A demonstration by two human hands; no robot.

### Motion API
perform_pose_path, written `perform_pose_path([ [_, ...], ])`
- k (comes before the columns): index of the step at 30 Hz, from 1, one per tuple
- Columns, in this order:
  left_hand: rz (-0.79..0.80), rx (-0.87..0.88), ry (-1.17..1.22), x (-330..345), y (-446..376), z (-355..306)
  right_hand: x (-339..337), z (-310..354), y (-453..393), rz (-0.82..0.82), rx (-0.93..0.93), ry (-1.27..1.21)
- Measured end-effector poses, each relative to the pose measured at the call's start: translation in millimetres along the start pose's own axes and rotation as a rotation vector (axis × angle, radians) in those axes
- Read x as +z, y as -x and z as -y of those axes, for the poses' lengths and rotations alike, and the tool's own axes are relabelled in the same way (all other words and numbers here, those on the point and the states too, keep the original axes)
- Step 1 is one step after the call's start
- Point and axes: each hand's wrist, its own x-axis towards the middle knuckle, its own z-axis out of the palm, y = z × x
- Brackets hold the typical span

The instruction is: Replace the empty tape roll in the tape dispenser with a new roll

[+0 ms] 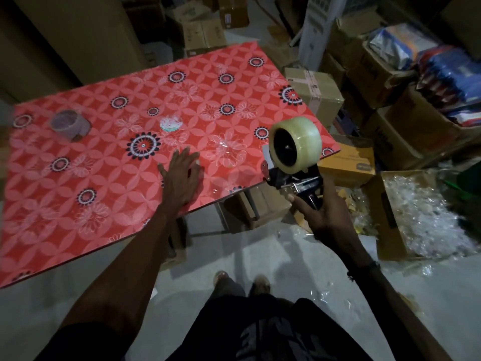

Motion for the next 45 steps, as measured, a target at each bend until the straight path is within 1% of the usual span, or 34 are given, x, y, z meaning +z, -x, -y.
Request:
perform_pose_path([
  [2, -0.016, -0.002, -0.007, -2, 5, 3, 0, 12, -12, 0.021, -0.064, -0.026],
  [4, -0.031, 0.003, -0.029, -3, 13, 4, 4, 17, -28, 0.025, -0.145, 0.009],
  [6, -0.050, -0.018, -0.029, -3, 18, 6, 10, 13, -45, 0.038, -0.169, 0.119],
  [8, -0.081, -0.061, -0.047, -4, 22, 10, 23, 13, -60, 0.034, -0.151, 0.231],
  [12, -0.114, -0.128, -0.088, -11, 26, 20, 58, 18, -95, -0.056, -0.231, 0.414],
  [15, -0.140, -0.155, -0.121, -22, 21, 35, 88, 22, -127, -0.100, -0.230, 0.545],
  [20, -0.203, -0.195, -0.131, -46, -5, 76, 143, 29, -174, -0.146, -0.180, 0.571],
  [24, -0.233, -0.214, -0.093, -61, -33, 107, 187, 32, -205, -0.181, -0.117, 0.565],
  [27, -0.232, -0.214, -0.071, -71, -55, 121, 206, 39, -225, -0.193, -0.090, 0.552],
  [32, -0.216, -0.193, -0.118, -77, -88, 139, 232, 48, -254, -0.218, -0.069, 0.544],
  [35, -0.188, -0.193, -0.124, -78, -106, 142, 244, 54, -265, -0.233, -0.050, 0.546],
  [39, -0.190, -0.210, -0.120, -79, -115, 139, 244, 62, -276, -0.197, -0.047, 0.549],
  [42, -0.190, -0.206, -0.129, -76, -115, 139, 238, 63, -273, -0.159, -0.091, 0.545],
  [45, -0.177, -0.221, -0.121, -75, -116, 140, 230, 67, -270, -0.165, -0.142, 0.632],
])
